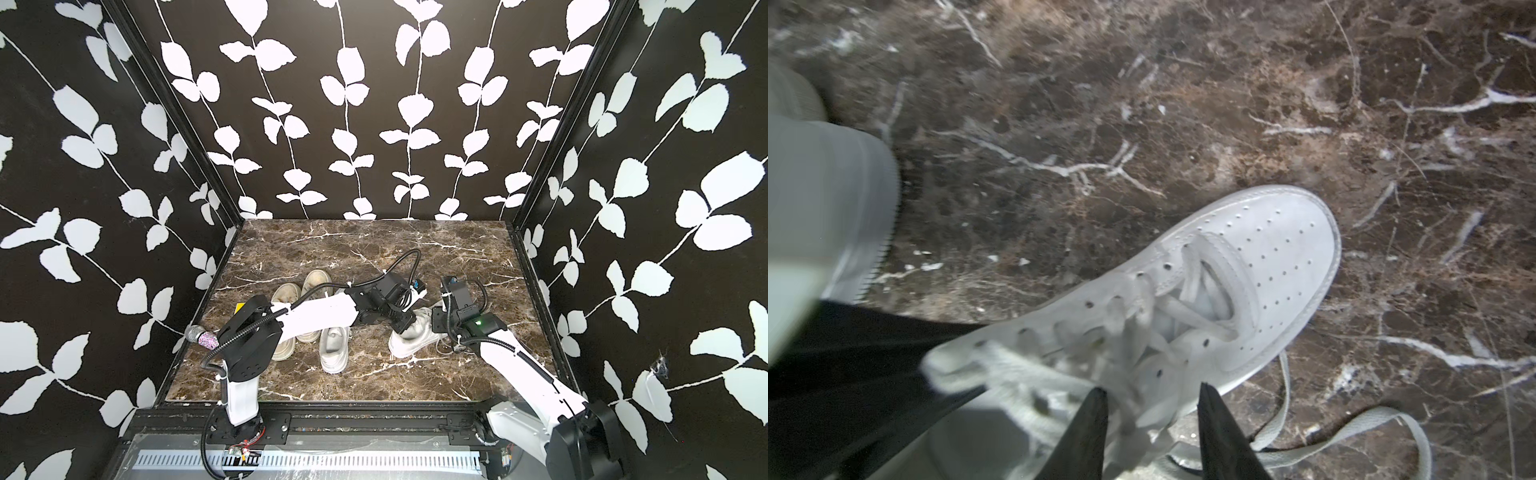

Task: Remove the insole from the shoe
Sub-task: Untie the shoelace on the shoe.

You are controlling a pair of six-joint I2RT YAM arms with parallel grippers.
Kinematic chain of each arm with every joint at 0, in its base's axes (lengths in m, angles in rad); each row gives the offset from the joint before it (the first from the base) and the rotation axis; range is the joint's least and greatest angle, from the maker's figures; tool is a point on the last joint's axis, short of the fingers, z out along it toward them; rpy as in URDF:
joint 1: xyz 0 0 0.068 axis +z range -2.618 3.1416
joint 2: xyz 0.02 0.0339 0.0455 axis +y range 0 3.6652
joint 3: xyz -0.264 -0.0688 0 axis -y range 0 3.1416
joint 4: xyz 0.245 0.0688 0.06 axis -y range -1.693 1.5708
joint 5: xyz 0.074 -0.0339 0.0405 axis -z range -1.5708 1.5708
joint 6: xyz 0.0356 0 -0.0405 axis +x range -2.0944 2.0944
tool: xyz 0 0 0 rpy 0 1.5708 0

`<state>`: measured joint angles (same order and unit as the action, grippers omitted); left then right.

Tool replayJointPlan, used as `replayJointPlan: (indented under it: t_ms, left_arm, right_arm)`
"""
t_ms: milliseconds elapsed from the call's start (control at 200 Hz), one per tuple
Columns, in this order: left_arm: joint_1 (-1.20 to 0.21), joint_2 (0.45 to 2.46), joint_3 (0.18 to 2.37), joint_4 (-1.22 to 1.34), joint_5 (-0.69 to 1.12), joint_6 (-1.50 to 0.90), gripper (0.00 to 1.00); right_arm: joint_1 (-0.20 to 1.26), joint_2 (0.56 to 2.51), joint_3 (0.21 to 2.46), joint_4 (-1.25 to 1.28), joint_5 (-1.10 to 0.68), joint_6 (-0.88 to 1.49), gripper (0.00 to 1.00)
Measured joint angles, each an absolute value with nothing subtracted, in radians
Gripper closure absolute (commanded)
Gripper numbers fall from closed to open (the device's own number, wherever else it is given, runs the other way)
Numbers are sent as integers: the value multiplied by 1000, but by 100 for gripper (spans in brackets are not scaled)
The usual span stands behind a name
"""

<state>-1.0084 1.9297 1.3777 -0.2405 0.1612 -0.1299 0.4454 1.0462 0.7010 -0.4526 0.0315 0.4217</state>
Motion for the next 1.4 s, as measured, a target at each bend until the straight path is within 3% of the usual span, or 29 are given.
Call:
replayJointPlan:
  t_ms: [285, 770, 1145, 1400]
  left_arm:
    - [-1010, 1930, 1378, -233, 164, -130, 100]
    - [-1013, 1930, 1377, -221, 170, -130, 100]
    - [-1014, 1929, 1377, -211, 185, -130, 100]
    - [-1014, 1929, 1377, -219, 185, -130, 100]
  right_arm:
    - [468, 1073, 679, -416, 32, 453, 66]
    - [474, 1097, 680, -435, 271, 498, 74]
    - [474, 1097, 682, -422, 298, 511, 69]
    - [474, 1104, 682, -376, 226, 509, 65]
